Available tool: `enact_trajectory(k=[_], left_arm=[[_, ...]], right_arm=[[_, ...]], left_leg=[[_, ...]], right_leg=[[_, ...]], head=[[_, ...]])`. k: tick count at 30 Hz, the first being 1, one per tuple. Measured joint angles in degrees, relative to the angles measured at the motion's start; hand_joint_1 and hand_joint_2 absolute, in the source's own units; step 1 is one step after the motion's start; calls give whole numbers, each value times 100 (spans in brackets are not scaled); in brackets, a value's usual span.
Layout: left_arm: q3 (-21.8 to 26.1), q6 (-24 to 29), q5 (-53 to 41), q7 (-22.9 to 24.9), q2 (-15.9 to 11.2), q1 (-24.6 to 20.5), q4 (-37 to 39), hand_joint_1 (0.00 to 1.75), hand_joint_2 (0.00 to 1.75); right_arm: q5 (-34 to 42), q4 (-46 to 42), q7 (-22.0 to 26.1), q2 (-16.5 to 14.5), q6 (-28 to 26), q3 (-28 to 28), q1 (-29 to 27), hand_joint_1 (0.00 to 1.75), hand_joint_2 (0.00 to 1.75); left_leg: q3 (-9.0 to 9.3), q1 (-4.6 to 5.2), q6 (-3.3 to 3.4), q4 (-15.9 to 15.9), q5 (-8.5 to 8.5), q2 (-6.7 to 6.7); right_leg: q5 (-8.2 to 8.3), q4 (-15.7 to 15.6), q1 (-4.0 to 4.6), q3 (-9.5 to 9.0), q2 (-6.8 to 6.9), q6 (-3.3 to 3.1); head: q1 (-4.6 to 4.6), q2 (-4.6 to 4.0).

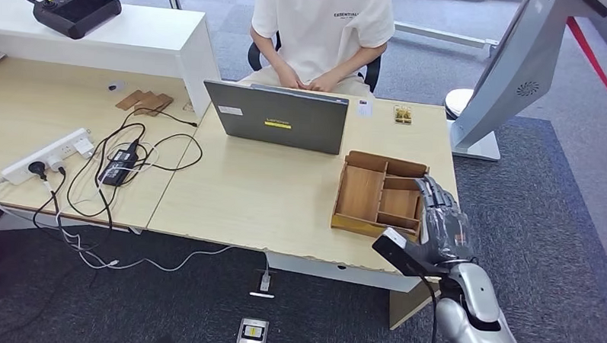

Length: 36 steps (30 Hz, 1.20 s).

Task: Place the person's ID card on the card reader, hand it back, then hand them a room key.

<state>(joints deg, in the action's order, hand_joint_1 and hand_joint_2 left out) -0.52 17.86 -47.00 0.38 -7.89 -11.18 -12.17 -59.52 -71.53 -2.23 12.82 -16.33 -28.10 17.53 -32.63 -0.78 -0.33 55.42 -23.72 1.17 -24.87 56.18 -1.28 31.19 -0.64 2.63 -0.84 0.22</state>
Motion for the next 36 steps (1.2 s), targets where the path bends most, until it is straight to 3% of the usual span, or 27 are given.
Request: enact_trajectory(k=[22,36], left_arm=[[-8,-67,-115,79,9,-81,-3,0,0],[-95,-135,-194,128,50,-195,-13,0,0]], right_arm=[[-112,1298,151,-380,-394,-94,210,0,175],[-173,2020,332,-574,-854,-85,667,0,175]], left_leg=[[0,0,0,0,0,0],[0,0,0,0,0,-1]], right_leg=[[0,0,0,-1,0,0],[0,1,0,0,0,0]], head=[[1,0],[1,0]])
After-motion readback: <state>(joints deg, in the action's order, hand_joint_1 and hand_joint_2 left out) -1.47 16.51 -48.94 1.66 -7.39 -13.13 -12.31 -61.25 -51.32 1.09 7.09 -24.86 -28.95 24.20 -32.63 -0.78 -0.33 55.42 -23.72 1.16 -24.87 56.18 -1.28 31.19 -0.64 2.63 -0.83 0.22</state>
